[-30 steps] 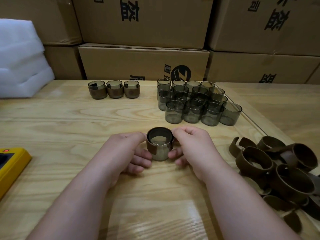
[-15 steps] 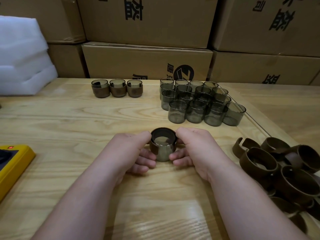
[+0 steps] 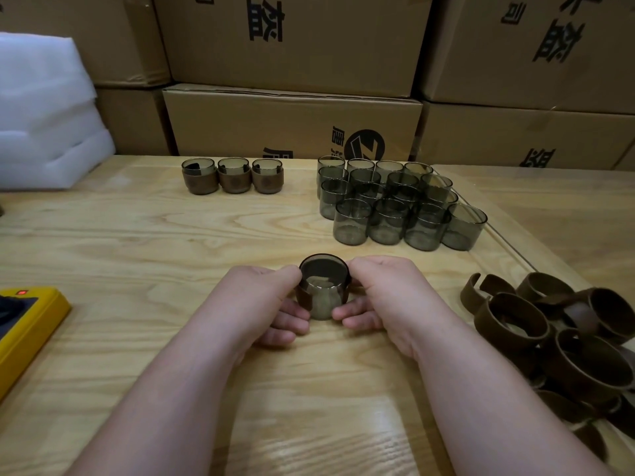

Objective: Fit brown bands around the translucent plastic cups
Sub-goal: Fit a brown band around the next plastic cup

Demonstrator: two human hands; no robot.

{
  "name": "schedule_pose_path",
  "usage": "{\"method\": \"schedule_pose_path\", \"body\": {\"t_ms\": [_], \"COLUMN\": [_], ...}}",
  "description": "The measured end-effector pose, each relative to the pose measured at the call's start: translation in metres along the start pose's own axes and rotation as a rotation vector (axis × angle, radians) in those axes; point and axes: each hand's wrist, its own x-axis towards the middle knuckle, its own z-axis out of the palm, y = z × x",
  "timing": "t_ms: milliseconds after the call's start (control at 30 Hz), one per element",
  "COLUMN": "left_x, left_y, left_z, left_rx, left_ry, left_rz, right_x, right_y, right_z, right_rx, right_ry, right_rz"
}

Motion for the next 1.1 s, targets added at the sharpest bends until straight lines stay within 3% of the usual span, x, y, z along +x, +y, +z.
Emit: {"method": "schedule_pose_path", "body": {"t_ms": [267,433,767,1100], "left_x": [0.001,0.003,0.003,0.007], "left_y": [-0.002,-0.003,-0.010,-0.016], "left_z": [0.001,0.002,0.009,0.008], "left_rx": [0.016,0.016,-0.113,-0.210], "left_ry": [0.010,0.009,0.045,0.028], "left_rz": [0.023,0.039,0.369,0.453], "right_x": [0.003,0.001,-0.002,0.005], "right_y": [0.004,0.011,0.014,0.020], "right_z": [0.002,0.010,0.013,0.014], "right_rx": [-0.014,-0.051,0.092,0.104], "right_ry": [0.043,0.152,0.144,0.108], "right_rz": [-0.023,-0.166,-0.386,-0.420]}}
